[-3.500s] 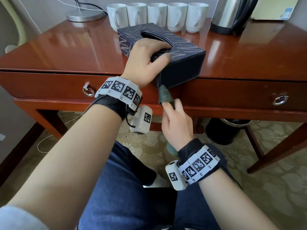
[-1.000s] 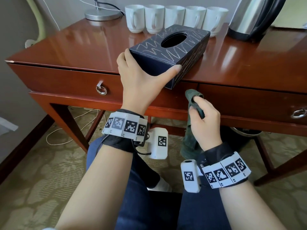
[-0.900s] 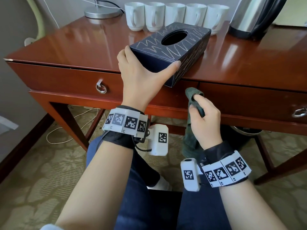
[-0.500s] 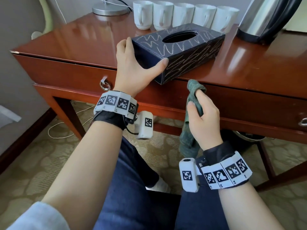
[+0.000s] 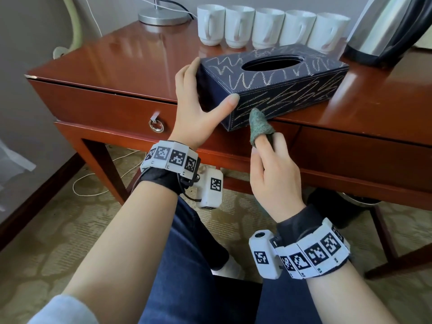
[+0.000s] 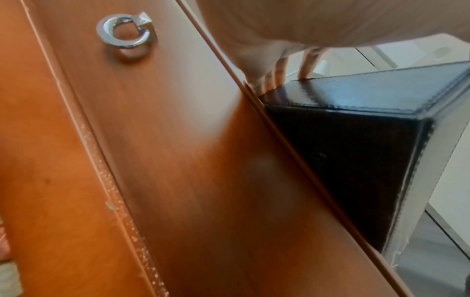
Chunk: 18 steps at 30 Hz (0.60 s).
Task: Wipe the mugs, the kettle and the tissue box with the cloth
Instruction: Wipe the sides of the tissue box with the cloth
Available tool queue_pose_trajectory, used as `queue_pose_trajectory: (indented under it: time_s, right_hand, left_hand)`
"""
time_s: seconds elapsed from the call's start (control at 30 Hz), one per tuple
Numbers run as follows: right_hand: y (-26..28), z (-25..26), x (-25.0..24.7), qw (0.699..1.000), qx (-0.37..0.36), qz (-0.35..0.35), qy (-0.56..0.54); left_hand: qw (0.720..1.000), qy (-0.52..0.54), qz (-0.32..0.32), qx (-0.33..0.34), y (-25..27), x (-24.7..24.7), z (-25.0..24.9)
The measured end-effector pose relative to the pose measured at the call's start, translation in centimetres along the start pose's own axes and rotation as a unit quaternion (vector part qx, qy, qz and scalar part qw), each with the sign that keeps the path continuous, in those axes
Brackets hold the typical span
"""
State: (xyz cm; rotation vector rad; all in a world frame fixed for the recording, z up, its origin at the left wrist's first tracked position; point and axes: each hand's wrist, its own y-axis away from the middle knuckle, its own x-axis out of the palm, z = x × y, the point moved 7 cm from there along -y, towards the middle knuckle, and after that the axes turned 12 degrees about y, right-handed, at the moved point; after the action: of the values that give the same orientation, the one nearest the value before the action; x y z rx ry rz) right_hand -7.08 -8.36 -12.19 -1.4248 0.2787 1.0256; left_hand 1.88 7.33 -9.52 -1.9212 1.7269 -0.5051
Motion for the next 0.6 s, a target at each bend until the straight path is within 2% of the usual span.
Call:
queue_pose_trajectory:
  time_s: [0.13,0.3,0.43,0.6]
  right_hand:
    - [-0.5,0.4,0.5,0.999,0.005,0.022,0.027]
    - [-1.6,1.1,0.6,0.999,-0.008,0.017,0.046]
    - [-1.6,0.1,0.5,0.998,0.033,0.022,0.055]
    - [-0.5,0.3,1.7,0.997,0.023,0.062,0.048]
  left_hand:
    - [1.000,-0.027,0.003,0.015,-0.2,0.2,0.1]
    - [0.999,-0.036,0.004,0.029,-0.4,0.3,0.4]
    - [0.999,-0.036,0.002,0.029,-0.4,0.2,0.6]
    - [0.999,-0.037,0.004,0.029,-0.5,0.3,0.5]
